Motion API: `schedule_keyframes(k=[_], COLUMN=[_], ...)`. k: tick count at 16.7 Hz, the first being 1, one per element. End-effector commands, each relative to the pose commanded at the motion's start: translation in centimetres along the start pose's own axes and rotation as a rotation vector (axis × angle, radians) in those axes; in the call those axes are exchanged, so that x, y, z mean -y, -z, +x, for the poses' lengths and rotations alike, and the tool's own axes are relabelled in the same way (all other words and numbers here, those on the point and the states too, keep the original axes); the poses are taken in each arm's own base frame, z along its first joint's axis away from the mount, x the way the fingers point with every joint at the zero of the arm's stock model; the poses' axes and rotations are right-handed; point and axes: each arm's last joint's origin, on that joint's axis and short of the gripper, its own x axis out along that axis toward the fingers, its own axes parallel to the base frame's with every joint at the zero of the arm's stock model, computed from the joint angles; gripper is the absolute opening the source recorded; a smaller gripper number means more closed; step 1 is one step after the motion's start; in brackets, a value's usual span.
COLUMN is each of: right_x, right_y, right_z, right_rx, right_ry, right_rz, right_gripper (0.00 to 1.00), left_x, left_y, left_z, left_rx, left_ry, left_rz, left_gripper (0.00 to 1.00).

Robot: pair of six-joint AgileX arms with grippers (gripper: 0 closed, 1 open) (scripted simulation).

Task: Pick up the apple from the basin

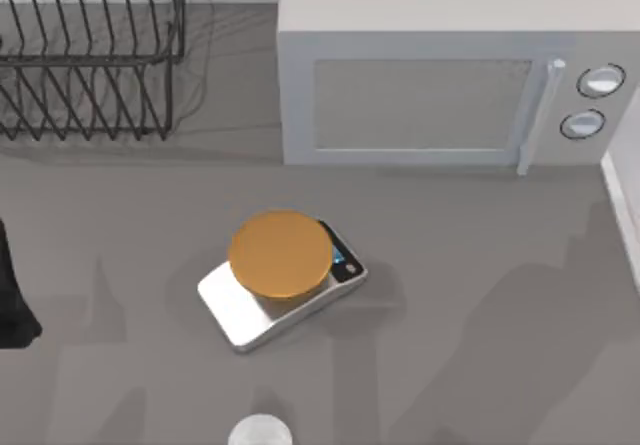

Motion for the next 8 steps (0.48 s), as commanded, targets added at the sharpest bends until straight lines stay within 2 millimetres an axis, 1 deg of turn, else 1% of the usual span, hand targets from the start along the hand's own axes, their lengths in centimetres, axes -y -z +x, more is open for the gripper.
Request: schedule_keyframes(k=[4, 5, 6, 8], right_x=[-0.2, -0.1, -0.1, 0.1], right_y=[0.0, -0.1, -0.2, -0.6], right_z=[0.1, 0.5, 1.3, 3.7], right_rx=[0.001, -0.002, -0.005, -0.007], right_ry=[0.001, 0.0, -0.002, -0.002], right_rz=[-0.004, -0.004, -0.004, -0.003], right_gripper=[1.0, 1.0, 1.0, 1.0], left_x=[0.0, 0.0, 0.0, 0.0], left_y=[0.0, 0.0, 0.0, 0.0], left_z=[0.0, 0.0, 0.0, 0.0], left_rx=[0.0, 0.0, 0.0, 0.0], left_ry=[0.0, 0.0, 0.0, 0.0], left_rz=[0.0, 0.0, 0.0, 0.0], left_gripper=[1.0, 1.0, 1.0, 1.0])
